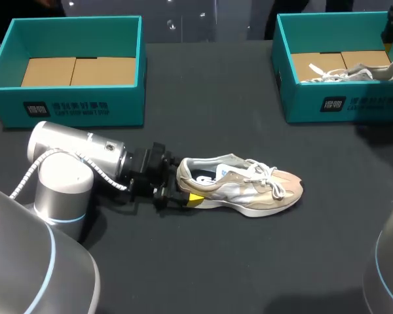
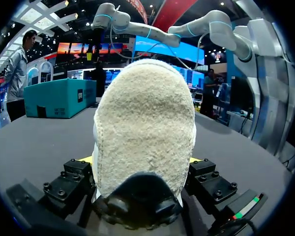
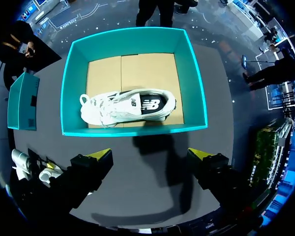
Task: Take the shoe out of the shoebox, open the shoe tongue, remove and reinsert the insole, then place the shoe into the shoebox
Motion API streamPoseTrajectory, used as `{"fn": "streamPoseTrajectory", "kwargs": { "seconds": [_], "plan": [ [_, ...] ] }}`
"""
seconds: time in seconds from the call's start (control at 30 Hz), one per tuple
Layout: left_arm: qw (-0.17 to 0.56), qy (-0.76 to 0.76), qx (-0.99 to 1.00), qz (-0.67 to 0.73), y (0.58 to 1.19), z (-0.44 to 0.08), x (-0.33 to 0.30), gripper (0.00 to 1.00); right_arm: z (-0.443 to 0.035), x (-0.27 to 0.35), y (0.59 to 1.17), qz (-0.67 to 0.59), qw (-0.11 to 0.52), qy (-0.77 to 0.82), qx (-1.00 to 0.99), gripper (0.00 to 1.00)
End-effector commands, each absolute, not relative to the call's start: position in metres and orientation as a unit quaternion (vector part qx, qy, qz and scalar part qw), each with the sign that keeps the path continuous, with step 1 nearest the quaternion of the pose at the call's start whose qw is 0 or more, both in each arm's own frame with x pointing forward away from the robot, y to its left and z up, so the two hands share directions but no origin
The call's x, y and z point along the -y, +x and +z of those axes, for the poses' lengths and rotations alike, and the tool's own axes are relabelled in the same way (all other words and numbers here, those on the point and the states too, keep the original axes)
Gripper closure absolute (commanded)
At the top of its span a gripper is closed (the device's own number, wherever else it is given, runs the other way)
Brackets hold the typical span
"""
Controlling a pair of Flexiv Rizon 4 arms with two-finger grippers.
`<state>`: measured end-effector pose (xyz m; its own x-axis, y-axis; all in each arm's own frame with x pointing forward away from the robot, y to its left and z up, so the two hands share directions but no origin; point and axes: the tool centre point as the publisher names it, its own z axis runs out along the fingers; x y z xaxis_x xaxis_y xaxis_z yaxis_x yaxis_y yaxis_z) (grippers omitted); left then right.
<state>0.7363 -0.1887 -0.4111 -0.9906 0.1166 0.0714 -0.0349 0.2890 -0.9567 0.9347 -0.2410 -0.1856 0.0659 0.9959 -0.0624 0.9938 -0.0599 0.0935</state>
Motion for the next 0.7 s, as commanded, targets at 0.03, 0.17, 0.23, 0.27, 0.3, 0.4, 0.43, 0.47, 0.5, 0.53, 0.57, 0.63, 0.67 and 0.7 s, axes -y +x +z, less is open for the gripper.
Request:
{"fn": "streamPoseTrajectory", "kwargs": {
  "seconds": [0.03,0.17,0.23,0.27,0.3,0.4,0.43,0.47,0.5,0.53,0.57,0.63,0.67,0.7],
  "plan": [
    [0.063,-0.025,0.800,0.596,0.735,-0.413,0.190,1.00,-0.174,0.209,0.890,0.022,0.095,0.730,-0.676,0.00],
    [0.063,-0.025,0.800,0.596,0.735,-0.413,0.190,1.00,-0.168,0.171,0.858,0.024,0.109,0.731,-0.673,0.00],
    [0.063,-0.025,0.800,0.596,0.735,-0.413,0.190,1.00,-0.167,0.152,0.843,0.022,0.112,0.731,-0.673,0.00],
    [0.063,-0.025,0.800,0.596,0.735,-0.413,0.190,1.00,-0.167,0.142,0.835,0.024,0.114,0.731,-0.673,0.00],
    [0.063,-0.025,0.800,0.596,0.735,-0.413,0.190,1.00,-0.167,0.136,0.830,0.026,0.115,0.733,-0.670,0.00],
    [0.063,-0.025,0.800,0.596,0.735,-0.413,0.190,1.00,-0.170,0.103,0.806,0.028,0.118,0.736,-0.666,0.00],
    [0.063,-0.025,0.800,0.596,0.735,-0.413,0.190,1.00,-0.171,0.092,0.800,0.028,0.118,0.737,-0.665,0.00],
    [0.063,-0.025,0.800,0.596,0.735,-0.413,0.190,1.00,-0.173,0.082,0.793,0.025,0.120,0.741,-0.661,0.00],
    [0.063,-0.025,0.800,0.596,0.735,-0.413,0.190,1.00,-0.174,0.072,0.786,0.027,0.120,0.741,-0.660,0.00],
    [0.063,-0.025,0.800,0.596,0.735,-0.413,0.190,1.00,-0.175,0.063,0.780,0.026,0.121,0.744,-0.657,0.00],
    [0.063,-0.025,0.800,0.596,0.735,-0.413,0.190,1.00,-0.176,0.054,0.774,0.025,0.122,0.746,-0.654,0.00],
    [0.063,-0.025,0.800,0.596,0.735,-0.413,0.190,1.00,-0.179,0.037,0.764,0.029,0.121,0.747,-0.654,0.00],
    [0.063,-0.025,0.800,0.596,0.735,-0.413,0.190,1.00,-0.180,0.028,0.759,0.024,0.120,0.748,-0.653,0.00],
    [0.063,-0.025,0.800,0.596,0.735,-0.413,0.190,1.00,-0.182,0.020,0.756,0.021,0.119,0.746,-0.655,0.00]
  ]
}}
